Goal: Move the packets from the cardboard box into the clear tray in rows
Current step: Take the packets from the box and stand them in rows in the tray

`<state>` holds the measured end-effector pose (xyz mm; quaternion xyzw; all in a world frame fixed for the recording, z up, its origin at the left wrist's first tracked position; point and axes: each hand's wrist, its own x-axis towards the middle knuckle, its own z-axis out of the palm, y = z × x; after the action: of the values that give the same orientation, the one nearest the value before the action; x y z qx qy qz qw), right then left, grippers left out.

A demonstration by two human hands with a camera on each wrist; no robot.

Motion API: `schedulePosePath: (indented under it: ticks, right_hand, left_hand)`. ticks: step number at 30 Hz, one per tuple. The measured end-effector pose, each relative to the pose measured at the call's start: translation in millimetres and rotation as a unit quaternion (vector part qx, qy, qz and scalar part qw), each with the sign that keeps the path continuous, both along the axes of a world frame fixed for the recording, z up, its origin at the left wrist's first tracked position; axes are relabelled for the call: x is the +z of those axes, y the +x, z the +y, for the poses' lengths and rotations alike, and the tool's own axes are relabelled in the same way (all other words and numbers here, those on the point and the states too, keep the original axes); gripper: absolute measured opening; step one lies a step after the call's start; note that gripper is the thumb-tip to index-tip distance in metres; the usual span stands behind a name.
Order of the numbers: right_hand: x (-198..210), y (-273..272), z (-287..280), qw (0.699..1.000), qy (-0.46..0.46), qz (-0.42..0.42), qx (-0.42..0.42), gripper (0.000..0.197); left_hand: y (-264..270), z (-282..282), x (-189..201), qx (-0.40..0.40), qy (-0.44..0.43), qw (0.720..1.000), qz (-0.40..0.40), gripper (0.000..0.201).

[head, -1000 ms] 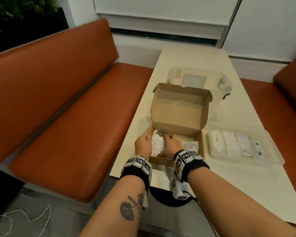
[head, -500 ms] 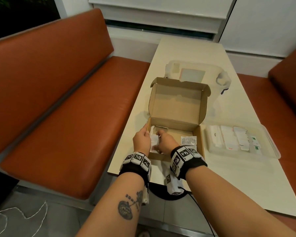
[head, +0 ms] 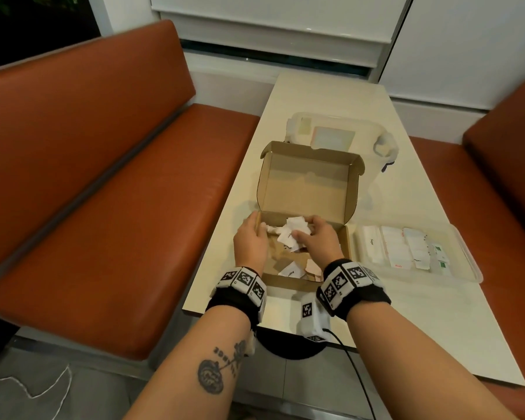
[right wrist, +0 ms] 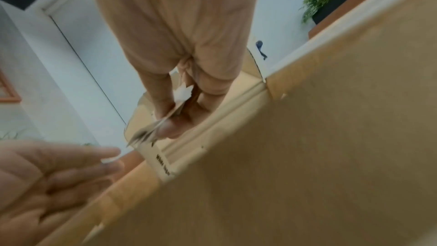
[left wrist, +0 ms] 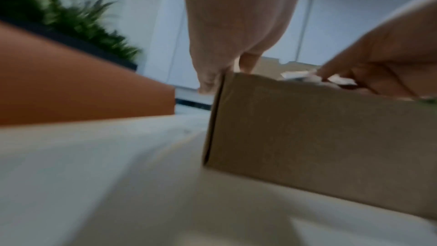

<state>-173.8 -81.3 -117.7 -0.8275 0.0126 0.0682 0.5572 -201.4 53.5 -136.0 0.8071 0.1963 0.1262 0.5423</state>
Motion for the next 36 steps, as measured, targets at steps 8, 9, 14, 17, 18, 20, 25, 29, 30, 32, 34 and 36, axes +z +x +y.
schedulePosePath:
  ticks: [8, 9, 14, 17, 18, 20, 25, 29, 30, 32, 34, 36]
  right_hand:
    - [30, 10, -7, 0.998, 0.027, -0.049, 0.039, 0.019]
    - [32, 11, -7, 0.997, 0.010, -0.055, 0.044, 0.019]
    - [35, 11, -9, 0.994, -0.047, -0.099, 0.010, 0.031]
    - [33, 6, -8, 0.992, -0.056, -0.113, -0.017, 0.039]
    - [31, 5, -7, 0.990, -0.069, -0.120, -0.017, 0.038]
    - [29, 2, -5, 0.985, -0.104, -0.134, -0.016, 0.033]
    - [29, 0, -2, 0.979, -0.158, -0.126, 0.019, 0.034]
    - [30, 3, -3, 0.983, -0.149, -0.107, 0.011, 0.028]
    - [30, 3, -4, 0.985, -0.134, -0.107, 0.000, 0.026]
    - [29, 1, -5, 0.987, -0.113, -0.112, -0.012, 0.023]
    - [27, -3, -6, 0.989, -0.093, -0.110, -0.022, 0.019]
    - [24, -6, -9, 0.990, -0.079, -0.108, -0.036, 0.016]
  left_hand:
    - [19, -30, 20, -0.111, -0.327, 0.938, 0.018, 0.040]
    - [19, -32, 21, -0.125, -0.369, 0.921, 0.017, 0.037]
    - [18, -38, 23, -0.108, -0.427, 0.898, -0.008, 0.029]
    - [20, -38, 20, -0.069, -0.431, 0.900, -0.015, 0.021]
    - [20, -38, 19, -0.060, -0.429, 0.901, -0.020, 0.019]
    - [20, -38, 18, -0.054, -0.431, 0.900, -0.027, 0.019]
    - [23, -39, 17, -0.060, -0.389, 0.919, -0.020, 0.023]
    - [25, -39, 21, -0.088, -0.329, 0.938, -0.060, 0.028]
    - [25, -40, 23, -0.091, -0.324, 0.940, -0.062, 0.028]
    - [25, -42, 25, -0.091, -0.318, 0.942, -0.055, 0.025]
    - [24, -47, 25, -0.087, -0.320, 0.942, -0.045, 0.022]
    - [23, -51, 25, -0.088, -0.332, 0.938, -0.040, 0.020]
